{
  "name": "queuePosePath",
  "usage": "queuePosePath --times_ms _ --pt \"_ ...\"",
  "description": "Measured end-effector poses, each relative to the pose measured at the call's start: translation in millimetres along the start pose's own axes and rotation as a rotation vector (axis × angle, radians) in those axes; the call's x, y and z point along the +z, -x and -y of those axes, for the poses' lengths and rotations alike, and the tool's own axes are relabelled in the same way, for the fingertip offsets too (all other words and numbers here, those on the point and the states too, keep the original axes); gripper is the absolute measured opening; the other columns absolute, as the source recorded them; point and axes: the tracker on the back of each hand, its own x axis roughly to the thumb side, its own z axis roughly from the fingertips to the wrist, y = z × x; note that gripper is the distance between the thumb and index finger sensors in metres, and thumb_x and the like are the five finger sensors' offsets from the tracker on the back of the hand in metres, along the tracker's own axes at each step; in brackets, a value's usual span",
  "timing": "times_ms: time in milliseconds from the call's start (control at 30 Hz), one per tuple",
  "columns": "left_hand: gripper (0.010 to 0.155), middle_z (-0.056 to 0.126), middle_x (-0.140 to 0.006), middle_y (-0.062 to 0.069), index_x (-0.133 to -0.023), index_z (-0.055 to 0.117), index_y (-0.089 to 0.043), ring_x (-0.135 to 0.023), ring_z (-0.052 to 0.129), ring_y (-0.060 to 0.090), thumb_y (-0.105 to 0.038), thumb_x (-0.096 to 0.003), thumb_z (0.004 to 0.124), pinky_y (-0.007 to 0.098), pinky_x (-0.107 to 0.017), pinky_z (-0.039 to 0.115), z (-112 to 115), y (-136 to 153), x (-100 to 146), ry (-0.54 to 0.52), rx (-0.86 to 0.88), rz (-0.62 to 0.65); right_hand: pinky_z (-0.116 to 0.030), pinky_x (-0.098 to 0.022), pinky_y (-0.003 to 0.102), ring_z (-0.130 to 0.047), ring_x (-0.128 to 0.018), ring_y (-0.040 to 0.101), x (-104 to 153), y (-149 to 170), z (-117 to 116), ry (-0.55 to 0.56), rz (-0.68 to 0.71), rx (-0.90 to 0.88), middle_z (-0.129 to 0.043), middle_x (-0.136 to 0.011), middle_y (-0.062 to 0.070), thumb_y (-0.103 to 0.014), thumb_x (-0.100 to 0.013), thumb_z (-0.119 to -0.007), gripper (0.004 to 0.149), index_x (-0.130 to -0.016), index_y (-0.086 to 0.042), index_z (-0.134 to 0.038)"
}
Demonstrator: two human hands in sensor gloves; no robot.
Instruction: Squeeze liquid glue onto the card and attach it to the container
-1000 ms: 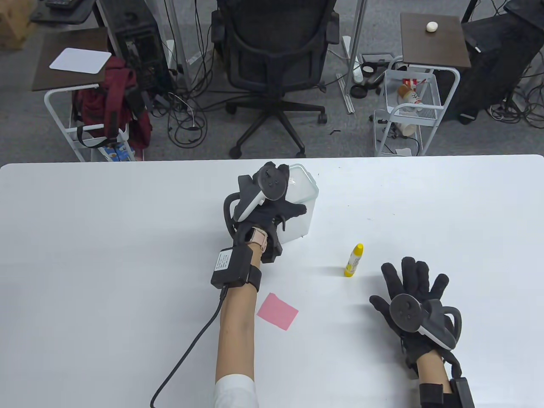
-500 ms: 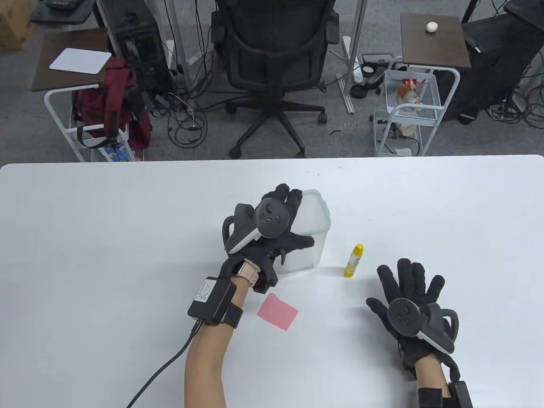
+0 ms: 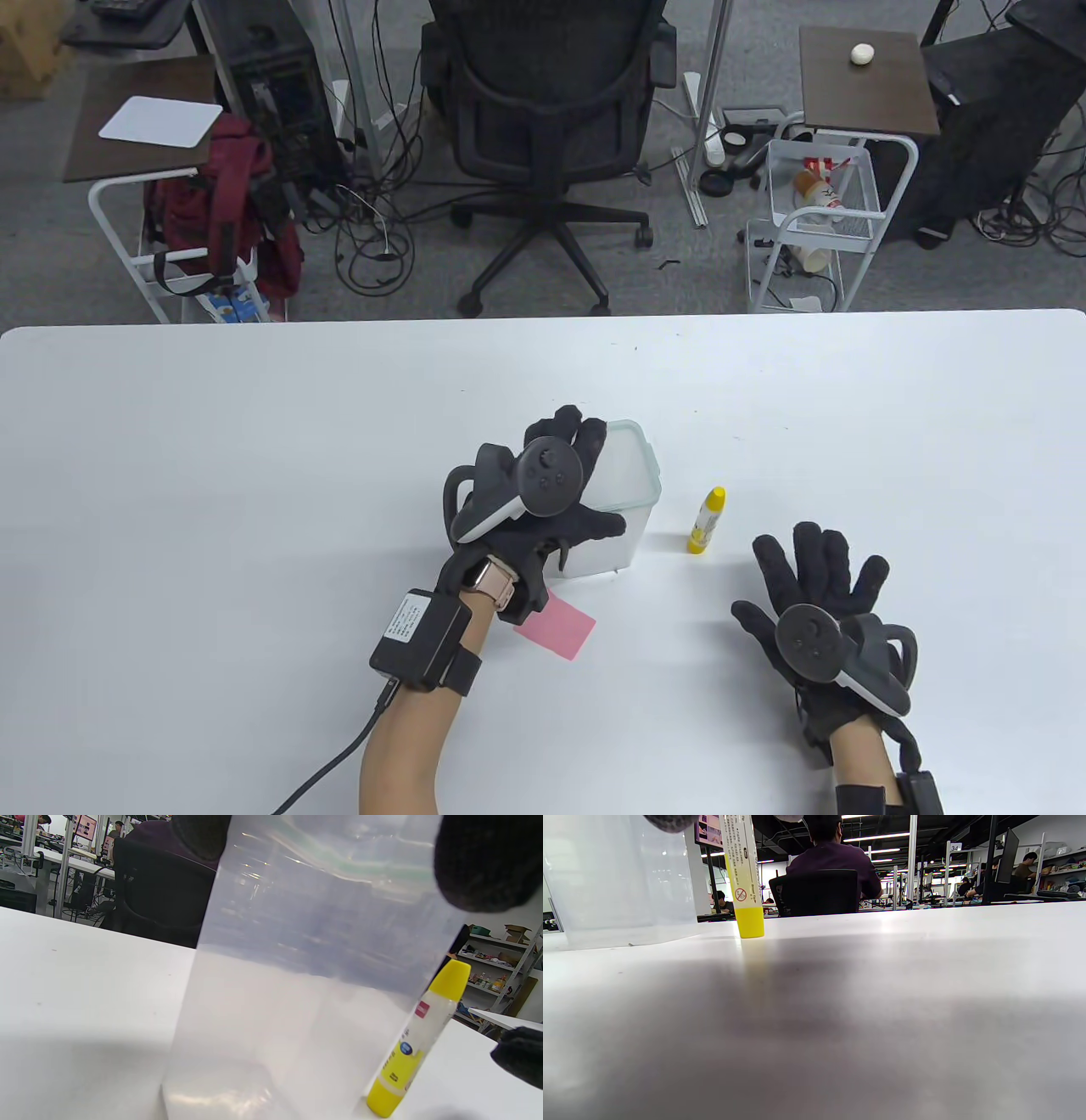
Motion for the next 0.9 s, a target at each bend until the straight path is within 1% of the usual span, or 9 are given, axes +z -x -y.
queuePosePath --times_ms 100,200,267,367,500,567,667,767,900 --pt "0.105 0.027 -0.123 -0.002 -0.111 0.034 -0.034 -0.115 0.043 0.032 -0.074 -0.0271 0.082 0.037 -0.085 0.060 2 2 1 0.036 0.010 -0.007 -0.003 -0.067 0.077 -0.018 -0.113 0.057 0 0 -1 -0.004 0.001 -0.004 -0.014 -0.124 0.029 -0.061 -0.060 -0.048 0.078 -0.120 -0.019 -0.024" --pt "0.105 0.015 -0.124 -0.003 -0.112 0.025 -0.038 -0.119 0.031 0.030 -0.075 -0.0288 0.078 0.044 -0.087 0.049 2 3 4 0.061 0.009 -0.007 -0.003 -0.068 0.077 -0.020 -0.113 0.057 0 -1 0 -0.008 0.002 -0.010 -0.015 -0.124 0.030 -0.061 -0.060 -0.048 0.078 -0.120 -0.019 -0.024" --pt "0.105 0.007 -0.123 -0.005 -0.111 0.022 -0.041 -0.120 0.021 0.028 -0.076 -0.0293 0.076 0.047 -0.088 0.043 -1 3 11 0.027 -0.004 -0.017 -0.004 -0.068 0.077 -0.021 -0.113 0.057 0 -1 -1 -0.012 0.003 -0.021 -0.017 -0.124 0.030 -0.061 -0.060 -0.048 0.078 -0.120 -0.018 -0.024" --pt "0.103 0.003 -0.122 -0.005 -0.111 0.017 -0.041 -0.119 0.015 0.027 -0.075 -0.0321 0.073 0.047 -0.089 0.039 -7 7 31 -0.053 0.028 -0.037 -0.006 -0.068 0.077 -0.025 -0.112 0.058 0 -1 -1 -0.011 0.009 -0.047 -0.019 -0.124 0.030 -0.061 -0.060 -0.049 0.077 -0.120 -0.018 -0.026" --pt "0.097 0.013 -0.123 -0.002 -0.112 0.020 -0.039 -0.118 0.026 0.029 -0.072 -0.0367 0.072 0.046 -0.087 0.044 -2 21 76 -0.160 0.236 -0.083 -0.008 -0.069 0.078 -0.029 -0.112 0.058 0 -1 -2 -0.016 0.015 -0.065 -0.022 -0.124 0.031 -0.061 -0.060 -0.049 0.077 -0.120 -0.017 -0.027" --pt "0.093 0.021 -0.124 -0.002 -0.112 0.024 -0.039 -0.118 0.033 0.030 -0.070 -0.0392 0.072 0.045 -0.086 0.046 9 29 96 -0.169 0.326 -0.112 -0.011 -0.070 0.078 -0.031 -0.111 0.057 -1 -1 -3 -0.021 0.022 -0.082 -0.024 -0.124 0.031 -0.060 -0.060 -0.049 0.077 -0.120 -0.017 -0.028" --pt "0.090 0.027 -0.124 -0.002 -0.112 0.026 -0.038 -0.116 0.041 0.029 -0.069 -0.0407 0.072 0.043 -0.085 0.050 28 39 120 -0.153 0.380 -0.157 -0.013 -0.071 0.078 -0.034 -0.111 0.057 -1 -2 -4 -0.033 0.030 -0.122 -0.026 -0.124 0.031 -0.060 -0.060 -0.050 0.076 -0.120 -0.016 -0.030" --pt "0.087 0.034 -0.124 -0.004 -0.112 0.028 -0.038 -0.115 0.050 0.027 -0.068 -0.0419 0.071 0.041 -0.084 0.055 45 47 135 -0.171 0.429 -0.201 -0.016 -0.072 0.077 -0.036 -0.110 0.058 -1 -3 -5 -0.035 0.036 -0.144 -0.028 -0.123 0.031 -0.060 -0.060 -0.050 0.076 -0.120 -0.016 -0.030" --pt "0.080 0.048 -0.120 -0.004 -0.111 0.037 -0.037 -0.108 0.063 0.026 -0.064 -0.0437 0.071 0.039 -0.080 0.061 55 60 143 -0.156 0.541 -0.224 -0.022 -0.073 0.077 -0.039 -0.109 0.058 -1 -4 -6 -0.041 0.041 -0.151 -0.030 -0.123 0.031 -0.059 -0.060 -0.050 0.076 -0.120 -0.015 -0.032"
